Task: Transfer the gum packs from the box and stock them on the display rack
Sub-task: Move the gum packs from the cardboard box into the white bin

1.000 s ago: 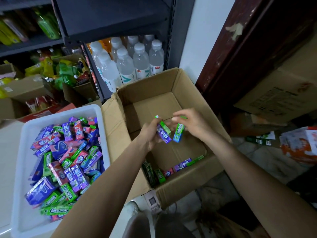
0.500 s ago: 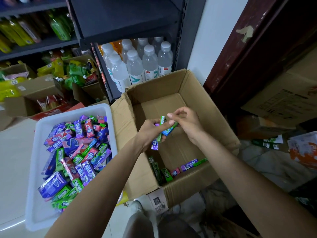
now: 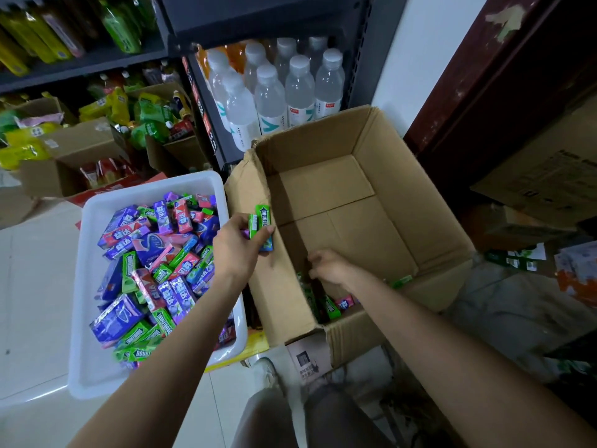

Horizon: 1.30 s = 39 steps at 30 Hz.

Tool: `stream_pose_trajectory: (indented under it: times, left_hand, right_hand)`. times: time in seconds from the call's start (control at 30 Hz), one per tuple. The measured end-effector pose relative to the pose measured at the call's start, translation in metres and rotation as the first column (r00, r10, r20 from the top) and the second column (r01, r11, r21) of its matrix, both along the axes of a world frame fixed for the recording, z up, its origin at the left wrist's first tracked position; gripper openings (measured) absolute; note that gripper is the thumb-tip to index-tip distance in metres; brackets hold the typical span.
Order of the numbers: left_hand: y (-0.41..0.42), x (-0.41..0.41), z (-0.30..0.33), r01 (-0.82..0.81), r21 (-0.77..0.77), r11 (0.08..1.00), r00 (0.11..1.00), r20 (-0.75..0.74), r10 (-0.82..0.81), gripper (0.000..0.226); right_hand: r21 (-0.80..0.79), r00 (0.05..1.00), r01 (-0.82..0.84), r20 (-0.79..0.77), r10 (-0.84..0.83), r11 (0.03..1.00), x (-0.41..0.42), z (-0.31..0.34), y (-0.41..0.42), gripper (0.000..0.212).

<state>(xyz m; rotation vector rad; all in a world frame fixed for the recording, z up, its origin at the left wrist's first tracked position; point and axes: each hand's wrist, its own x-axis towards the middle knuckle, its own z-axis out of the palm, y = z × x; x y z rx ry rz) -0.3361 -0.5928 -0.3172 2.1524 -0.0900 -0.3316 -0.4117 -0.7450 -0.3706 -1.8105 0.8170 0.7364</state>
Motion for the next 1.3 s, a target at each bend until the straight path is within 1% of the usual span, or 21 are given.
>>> stream_pose_trajectory:
  times: [0.1, 0.23, 0.33, 0.4, 0.47, 0.53, 0.57, 0.63, 0.73, 0.83, 0.93, 1.0, 1.03, 1.1, 1.13, 1.2, 1.23, 1.3]
  left_hand:
    - [-0.003, -0.003, -0.004, -0.004, 0.041, 0.999, 1.0, -0.001, 0.004, 0.032]
    - [-0.003, 0.0, -0.001, 0.024, 0.013, 1.0, 0.995, -0.101, -0.023, 0.041]
    - [-0.001, 0.002, 0.0, 0.048, 0.001, 0.999, 0.992, -0.115, -0.048, 0.038]
    - [-0.001, 0.001, 0.001, 0.044, 0.009, 0.999, 0.993, -0.108, -0.043, 0.036]
    - [-0.002, -0.001, 0.001, 0.025, 0.009, 1.0, 0.995, -0.097, -0.024, 0.034]
    - [-0.002, -0.003, 0.0, 0.0, 0.005, 1.0, 0.996, -0.086, 0.0, 0.032]
    - [-0.002, -0.003, -0.001, -0.014, -0.003, 1.0, 0.996, -0.084, 0.014, 0.032]
    - [-0.002, -0.001, -0.002, -0.038, -0.03, 0.999, 0.994, -0.099, 0.035, 0.031]
    - [-0.002, 0.001, 0.001, -0.037, -0.05, 0.998, 0.993, -0.115, 0.031, 0.031]
    - [0.001, -0.001, 0.009, -0.011, -0.101, 0.995, 0.991, -0.135, -0.003, 0.029]
    - [0.014, 0.004, 0.018, 0.005, -0.183, 0.983, 0.985, -0.17, -0.036, 0.02]
    - [0.03, 0.014, 0.024, 0.017, -0.207, 0.978, 0.984, -0.168, -0.052, 0.019]
    - [0.041, 0.022, 0.027, 0.027, -0.189, 0.982, 0.987, -0.149, -0.056, 0.02]
    - [0.066, 0.042, 0.027, 0.045, -0.106, 0.993, 0.996, -0.073, -0.053, 0.028]
    - [0.081, 0.054, 0.026, 0.05, -0.064, 0.997, 0.998, -0.044, -0.053, 0.03]
    - [0.111, 0.083, 0.022, 0.076, 0.007, 0.997, 0.997, -0.007, -0.076, 0.028]
    - [0.125, 0.097, 0.021, 0.106, 0.064, 0.992, 0.994, 0.015, -0.107, 0.025]
    - [0.147, 0.125, 0.016, 0.19, 0.206, 0.96, 0.978, 0.045, -0.204, 0.029]
  right_hand:
    - [-0.045, 0.997, -0.062, -0.051, 0.059, 0.997, 0.005, -0.005, 0.009, 0.043]
    - [-0.119, 0.988, -0.148, -0.066, 0.141, 0.982, 0.008, -0.005, 0.012, 0.042]
    - [-0.126, 0.977, -0.208, -0.074, 0.199, 0.97, 0.007, -0.005, 0.012, 0.046]
    - [-0.1, 0.98, -0.195, -0.067, 0.189, 0.976, 0.006, -0.007, 0.011, 0.051]
    - [-0.068, 0.99, -0.134, -0.046, 0.131, 0.989, 0.004, -0.006, 0.009, 0.05]
    - [-0.005, 1.0, -0.005, -0.008, 0.005, 1.0, 0.006, -0.002, 0.004, 0.041]
    - [0.026, 0.998, 0.053, 0.026, -0.054, 0.998, 0.007, 0.003, 0.001, 0.037]
    - [0.078, 0.982, 0.142, 0.113, -0.15, 0.987, 0.009, 0.018, -0.006, 0.036]
    - [0.174, 0.927, 0.245, 0.245, -0.283, 0.954, 0.014, 0.042, -0.013, 0.035]
    - [0.245, 0.854, 0.28, 0.379, -0.357, 0.928, 0.023, 0.068, -0.013, 0.033]
    - [0.261, 0.767, 0.333, 0.483, -0.421, 0.906, 0.034, 0.091, -0.005, 0.027]
    - [0.262, 0.745, 0.329, 0.519, -0.42, 0.907, 0.043, 0.101, 0.009, 0.024]
    - [0.272, 0.739, 0.319, 0.529, -0.417, 0.908, 0.048, 0.104, 0.019, 0.023]
    - [0.272, 0.735, 0.311, 0.539, -0.412, 0.911, 0.061, 0.106, 0.044, 0.019]
    - [0.247, 0.734, 0.314, 0.549, -0.4, 0.917, 0.07, 0.106, 0.058, 0.018]
    - [0.123, 0.732, 0.33, 0.593, -0.336, 0.936, 0.092, 0.099, 0.088, 0.022]
    - [0.048, 0.74, 0.323, 0.61, -0.284, 0.945, 0.104, 0.093, 0.101, 0.024]
    - [-0.08, 0.776, 0.304, 0.6, -0.198, 0.949, 0.127, 0.076, 0.128, 0.023]
